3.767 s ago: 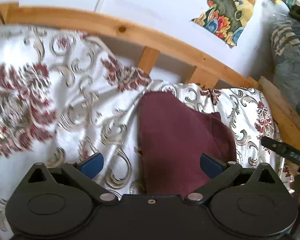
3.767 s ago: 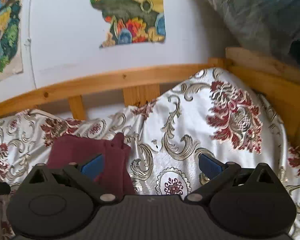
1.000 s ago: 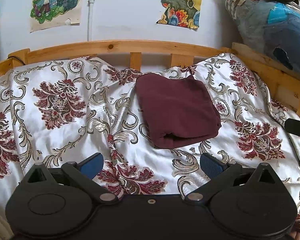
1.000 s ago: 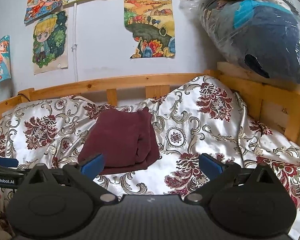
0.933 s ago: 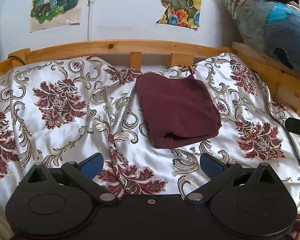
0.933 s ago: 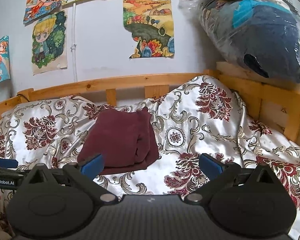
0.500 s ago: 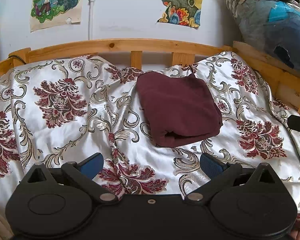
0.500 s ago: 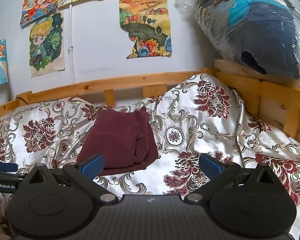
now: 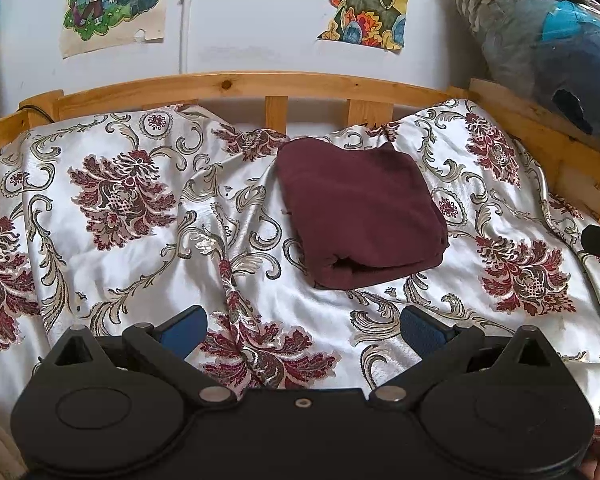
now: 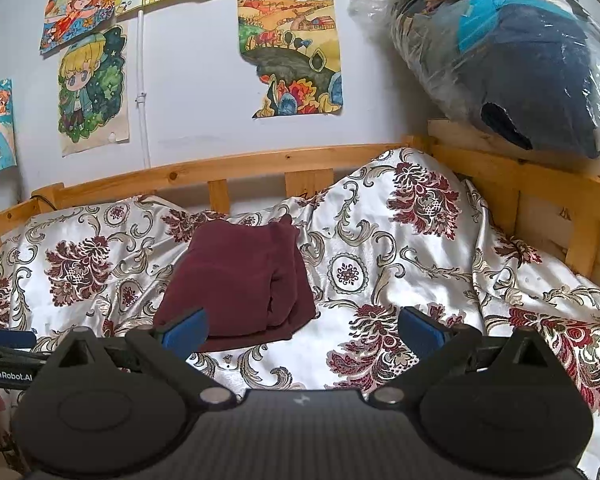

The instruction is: Fold small clothes

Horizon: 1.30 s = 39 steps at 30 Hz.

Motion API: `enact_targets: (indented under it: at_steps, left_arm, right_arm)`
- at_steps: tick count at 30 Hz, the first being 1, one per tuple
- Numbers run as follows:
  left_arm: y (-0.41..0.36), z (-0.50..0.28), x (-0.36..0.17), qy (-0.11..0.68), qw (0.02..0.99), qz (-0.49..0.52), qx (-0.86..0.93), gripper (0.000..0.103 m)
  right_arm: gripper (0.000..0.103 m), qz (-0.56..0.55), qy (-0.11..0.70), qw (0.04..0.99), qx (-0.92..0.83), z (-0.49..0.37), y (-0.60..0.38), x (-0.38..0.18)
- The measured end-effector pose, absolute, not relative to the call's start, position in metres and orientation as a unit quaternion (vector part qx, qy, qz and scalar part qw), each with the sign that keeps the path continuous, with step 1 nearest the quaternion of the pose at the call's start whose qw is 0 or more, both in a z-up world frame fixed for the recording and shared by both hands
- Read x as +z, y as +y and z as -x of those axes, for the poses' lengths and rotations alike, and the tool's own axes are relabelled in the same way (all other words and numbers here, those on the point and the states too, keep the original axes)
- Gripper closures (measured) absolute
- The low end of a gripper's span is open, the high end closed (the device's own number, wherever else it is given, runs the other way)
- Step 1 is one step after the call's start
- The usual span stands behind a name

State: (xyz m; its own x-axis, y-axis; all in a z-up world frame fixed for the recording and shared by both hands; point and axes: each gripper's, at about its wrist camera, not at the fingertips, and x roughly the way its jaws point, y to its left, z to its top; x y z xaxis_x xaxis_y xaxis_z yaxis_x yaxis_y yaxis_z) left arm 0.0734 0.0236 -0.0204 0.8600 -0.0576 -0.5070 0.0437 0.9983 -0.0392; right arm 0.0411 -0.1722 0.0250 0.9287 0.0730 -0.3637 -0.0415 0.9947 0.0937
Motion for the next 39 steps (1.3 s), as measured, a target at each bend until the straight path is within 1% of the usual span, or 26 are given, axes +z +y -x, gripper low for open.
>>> enact_targets:
  at_steps: [11, 20, 27, 39]
  left_arm:
    - [0.0238, -0.0734, -0.0208, 0.265, 0.964, 0.014, -0.029, 0.001]
    - [0.0266, -0.0769, -0.0227, 0.283, 0.958, 0.030, -0.024, 0.001]
    - [0.0263, -0.0791, -0.0226, 0.299, 0.954, 0.023, -0.004, 0.001]
    - [0.0262, -0.0765, -0.0206, 0.294, 0.956, 0.025, -0.007, 0.001]
  right_arm:
    - [0.000, -0.042, 0.187, 0.981, 0.029, -0.0414, -0.1717, 0.0248]
    - [0.000, -0.043, 0.188, 0.981, 0.029, -0.0410, -0.1710, 0.0250]
    - [0.000, -0.049, 0.187, 0.981, 0.030, -0.0391, -0.1688, 0.0245]
    - [0.000, -0.066, 0.195, 0.978, 0.025, -0.0401, -0.1729, 0.0221]
